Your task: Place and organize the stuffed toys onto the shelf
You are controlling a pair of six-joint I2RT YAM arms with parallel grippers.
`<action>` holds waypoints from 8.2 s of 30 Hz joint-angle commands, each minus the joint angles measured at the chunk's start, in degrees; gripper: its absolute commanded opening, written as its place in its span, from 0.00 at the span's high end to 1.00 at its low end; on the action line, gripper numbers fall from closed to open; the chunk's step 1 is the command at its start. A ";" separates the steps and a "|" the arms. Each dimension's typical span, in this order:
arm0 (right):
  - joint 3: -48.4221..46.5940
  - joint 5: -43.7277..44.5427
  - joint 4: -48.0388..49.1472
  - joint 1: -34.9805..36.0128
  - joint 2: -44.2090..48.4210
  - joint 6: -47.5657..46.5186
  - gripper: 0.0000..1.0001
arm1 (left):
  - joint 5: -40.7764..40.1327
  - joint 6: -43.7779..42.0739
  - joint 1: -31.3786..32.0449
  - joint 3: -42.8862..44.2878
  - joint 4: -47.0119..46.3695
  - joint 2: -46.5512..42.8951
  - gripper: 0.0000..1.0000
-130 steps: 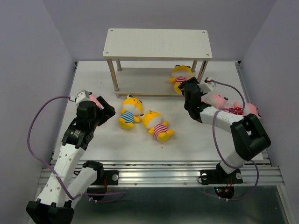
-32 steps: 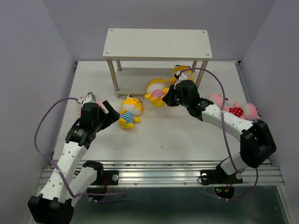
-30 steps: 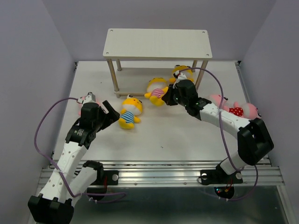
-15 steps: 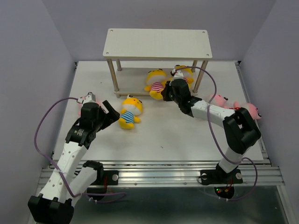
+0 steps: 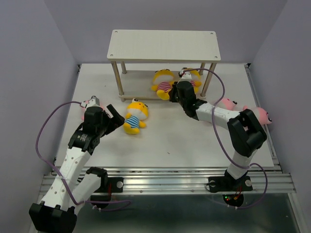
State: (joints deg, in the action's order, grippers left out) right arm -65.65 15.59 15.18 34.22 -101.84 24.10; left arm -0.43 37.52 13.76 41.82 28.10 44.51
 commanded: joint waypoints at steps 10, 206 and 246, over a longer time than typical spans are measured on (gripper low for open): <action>-2.91 3.83 6.35 -0.20 -1.08 2.27 0.99 | 0.16 -0.87 -0.14 0.10 -1.47 0.22 0.01; 24.78 10.77 -27.84 0.85 54.73 3.85 0.00 | 6.23 -2.89 3.91 13.99 -53.67 42.59 1.00; 23.99 11.39 -29.06 0.85 55.79 1.13 0.00 | 3.41 -0.78 3.47 18.38 -50.60 49.27 0.93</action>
State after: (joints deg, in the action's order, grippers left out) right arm -38.57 25.34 -15.86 34.61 -47.22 26.85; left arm 2.59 36.69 17.85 57.19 -22.04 93.30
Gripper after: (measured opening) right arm 0.998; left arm 0.041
